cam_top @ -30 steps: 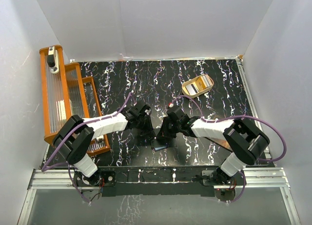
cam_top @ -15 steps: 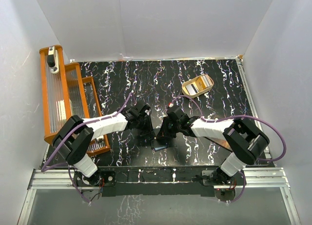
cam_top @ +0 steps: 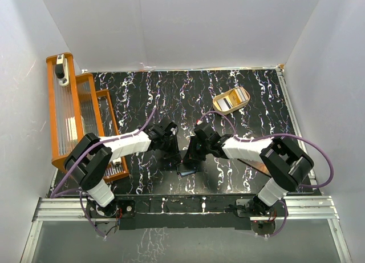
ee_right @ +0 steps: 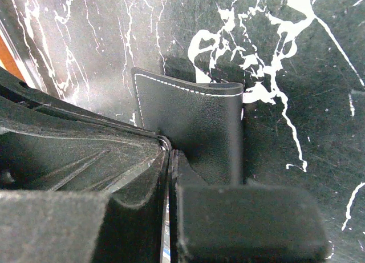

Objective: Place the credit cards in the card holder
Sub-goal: Close the card holder at the center of the board.

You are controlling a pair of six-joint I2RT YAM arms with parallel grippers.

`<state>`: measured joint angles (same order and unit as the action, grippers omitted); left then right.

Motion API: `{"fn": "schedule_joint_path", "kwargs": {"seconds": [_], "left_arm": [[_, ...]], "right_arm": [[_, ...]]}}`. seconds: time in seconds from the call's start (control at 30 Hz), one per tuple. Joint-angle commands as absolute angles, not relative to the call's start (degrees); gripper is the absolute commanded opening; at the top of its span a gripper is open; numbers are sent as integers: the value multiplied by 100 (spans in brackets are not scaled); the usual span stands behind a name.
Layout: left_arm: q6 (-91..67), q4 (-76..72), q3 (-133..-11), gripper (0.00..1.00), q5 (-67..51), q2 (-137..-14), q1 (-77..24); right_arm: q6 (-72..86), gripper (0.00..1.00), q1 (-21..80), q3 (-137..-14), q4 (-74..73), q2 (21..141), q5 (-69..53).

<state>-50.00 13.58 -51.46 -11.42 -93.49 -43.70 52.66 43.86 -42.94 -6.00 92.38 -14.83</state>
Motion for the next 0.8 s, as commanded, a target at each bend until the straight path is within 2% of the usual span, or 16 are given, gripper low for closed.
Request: {"fn": "schedule_joint_path", "kwargs": {"seconds": [0.0, 0.2, 0.4, 0.53, 0.77], "left_arm": [[-4854, 1724, -5038, 0, -892, -9750, -4547], [-4844, 1764, -5278, 0, -848, -10052, -4751], [-4850, 1818, -5354, 0, -761, -9826, -4759], [-4886, 1855, -5507, 1, -703, -9589, -4763], [-4556, 2607, -6628, 12, -282, -9008, -4763]], "right_arm": [[4994, 0, 4496, -4060, -1544, 9940, -617], [4746, 0, 4499, -4192, -1911, 10305, -393], [4626, 0, 4500, -4269, -2059, 9746, -141], [4580, 13, 4500, -4553, -2359, 9072, -6], [4431, 34, 4498, -5067, -2898, 7921, 203]]}}
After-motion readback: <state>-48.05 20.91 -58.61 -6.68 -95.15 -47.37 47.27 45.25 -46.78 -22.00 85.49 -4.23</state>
